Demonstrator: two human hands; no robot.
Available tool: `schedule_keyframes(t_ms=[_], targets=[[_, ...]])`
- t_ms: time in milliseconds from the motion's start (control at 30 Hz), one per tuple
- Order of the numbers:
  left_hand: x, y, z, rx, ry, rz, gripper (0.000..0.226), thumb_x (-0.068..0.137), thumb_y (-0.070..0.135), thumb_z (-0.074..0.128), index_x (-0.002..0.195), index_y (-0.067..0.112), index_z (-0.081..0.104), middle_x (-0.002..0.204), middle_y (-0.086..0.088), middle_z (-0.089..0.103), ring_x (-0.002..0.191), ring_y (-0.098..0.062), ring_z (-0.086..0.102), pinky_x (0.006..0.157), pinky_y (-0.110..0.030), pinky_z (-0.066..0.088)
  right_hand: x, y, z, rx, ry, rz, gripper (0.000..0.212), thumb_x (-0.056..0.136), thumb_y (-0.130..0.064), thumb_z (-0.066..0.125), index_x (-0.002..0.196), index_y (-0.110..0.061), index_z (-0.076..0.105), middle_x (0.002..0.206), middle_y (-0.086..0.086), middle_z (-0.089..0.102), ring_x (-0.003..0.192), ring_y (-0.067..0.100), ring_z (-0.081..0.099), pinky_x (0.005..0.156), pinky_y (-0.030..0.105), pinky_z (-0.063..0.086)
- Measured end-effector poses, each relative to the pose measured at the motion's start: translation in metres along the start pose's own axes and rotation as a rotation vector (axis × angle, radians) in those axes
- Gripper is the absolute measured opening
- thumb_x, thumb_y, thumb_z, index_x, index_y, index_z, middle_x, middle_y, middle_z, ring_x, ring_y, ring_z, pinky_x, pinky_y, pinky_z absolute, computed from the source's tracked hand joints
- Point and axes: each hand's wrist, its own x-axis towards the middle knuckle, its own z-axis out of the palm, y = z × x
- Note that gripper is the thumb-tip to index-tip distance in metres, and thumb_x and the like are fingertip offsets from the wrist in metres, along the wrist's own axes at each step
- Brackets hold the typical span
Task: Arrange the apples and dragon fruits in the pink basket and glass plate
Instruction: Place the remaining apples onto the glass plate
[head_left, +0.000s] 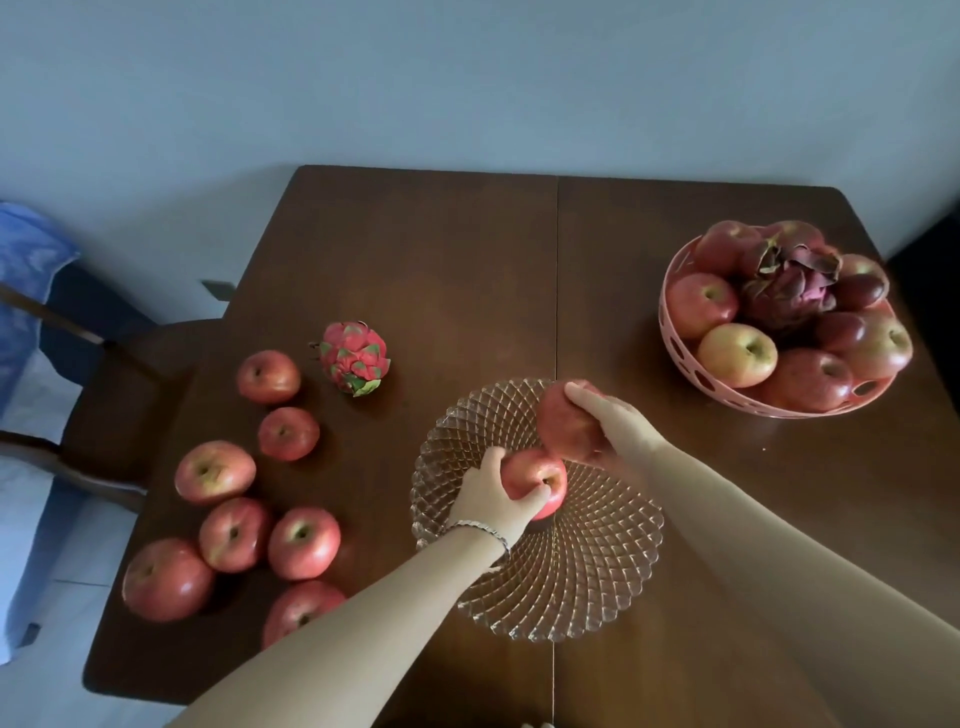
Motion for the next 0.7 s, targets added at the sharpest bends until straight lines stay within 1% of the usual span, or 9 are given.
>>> schedule_keyframes(t_ms=[67,167,267,367,433,467,567,633,700], targets=[[0.003,-0.001,0.002,-0.071,0.012,-0.03,0.053,0.075,0.043,0.064,0.12,0.024,0.044,0.118,-0.006,0.057,0.095,-0.023,0.061,0.08,-0.03,0.051,0.012,-0.003,0.007,-0.143,0.097,-0.037,0.055,0.08,-0.035,0.07,0.123,-0.007,0.054,0.11,0.012,0.062,0.102,0.026,0.063,0.089,0.042,0.054],[0.006,-0.003,0.001,-0.189,-0.021,-0.059,0.047,0.074,0.04,0.067,0.114,0.025,0.046,0.11,-0.005,0.06,0.09,-0.027,0.066,0.08,-0.039,0.057,0.023,-0.006,0.021,-0.382,0.193,-0.096,0.069,0.072,-0.043,0.075,0.127,-0.01,0.05,0.116,0.007,0.059,0.107,0.025,0.06,0.095,0.041,0.051],[0.007,-0.004,0.001,-0.265,-0.031,-0.093,0.042,0.073,0.038,0.069,0.106,0.028,0.045,0.103,-0.002,0.06,0.089,-0.026,0.067,0.083,-0.042,0.057,0.029,0.0,0.035,-0.375,0.232,-0.094,0.068,0.073,-0.043,0.074,0.128,-0.014,0.046,0.115,0.004,0.054,0.112,0.025,0.056,0.096,0.039,0.049],[0.006,-0.006,0.002,-0.352,-0.025,-0.144,0.039,0.073,0.036,0.069,0.102,0.026,0.045,0.096,-0.003,0.06,0.08,-0.026,0.07,0.077,-0.042,0.059,0.034,0.009,0.045,-0.344,0.256,-0.118,0.067,0.073,-0.049,0.071,0.128,-0.016,0.049,0.122,0.004,0.058,0.11,0.025,0.057,0.096,0.042,0.05],[0.006,-0.007,0.001,-0.396,-0.036,-0.156,0.039,0.074,0.034,0.069,0.103,0.024,0.045,0.097,-0.006,0.062,0.071,-0.025,0.069,0.073,-0.043,0.06,0.031,0.011,0.045,-0.383,0.27,-0.17,0.063,0.077,-0.046,0.069,0.128,-0.017,0.05,0.126,0.004,0.057,0.113,0.023,0.056,0.097,0.04,0.048],[0.006,-0.007,0.001,-0.405,-0.05,-0.153,0.04,0.074,0.033,0.069,0.105,0.024,0.046,0.1,-0.008,0.063,0.07,-0.024,0.068,0.073,-0.043,0.06,0.03,0.013,0.043,-0.407,0.273,-0.209,0.059,0.079,-0.042,0.069,0.128,-0.018,0.05,0.128,0.004,0.055,0.114,0.022,0.054,0.097,0.037,0.047],[0.006,-0.008,0.001,-0.321,-0.08,-0.082,0.046,0.071,0.036,0.07,0.11,0.027,0.046,0.11,-0.008,0.061,0.085,-0.026,0.067,0.081,-0.042,0.058,0.023,0.018,0.034,-0.526,0.222,-0.32,0.056,0.077,-0.031,0.075,0.126,-0.02,0.052,0.126,0.004,0.056,0.108,0.018,0.051,0.09,0.031,0.043],[0.005,-0.009,0.003,-0.197,-0.083,-0.016,0.051,0.069,0.04,0.07,0.113,0.03,0.046,0.116,-0.006,0.056,0.095,-0.026,0.063,0.086,-0.036,0.054,0.02,0.021,0.031,-0.642,0.188,-0.37,0.059,0.072,-0.028,0.079,0.124,-0.023,0.052,0.125,0.004,0.056,0.11,0.019,0.052,0.092,0.032,0.042],[0.004,-0.009,0.005,-0.112,-0.06,0.028,0.053,0.071,0.04,0.07,0.118,0.031,0.046,0.121,-0.005,0.052,0.1,-0.022,0.059,0.086,-0.03,0.048,0.019,0.022,0.03,-0.744,0.182,-0.396,0.063,0.069,-0.027,0.081,0.124,-0.023,0.051,0.126,0.005,0.053,0.115,0.022,0.051,0.096,0.034,0.041]])
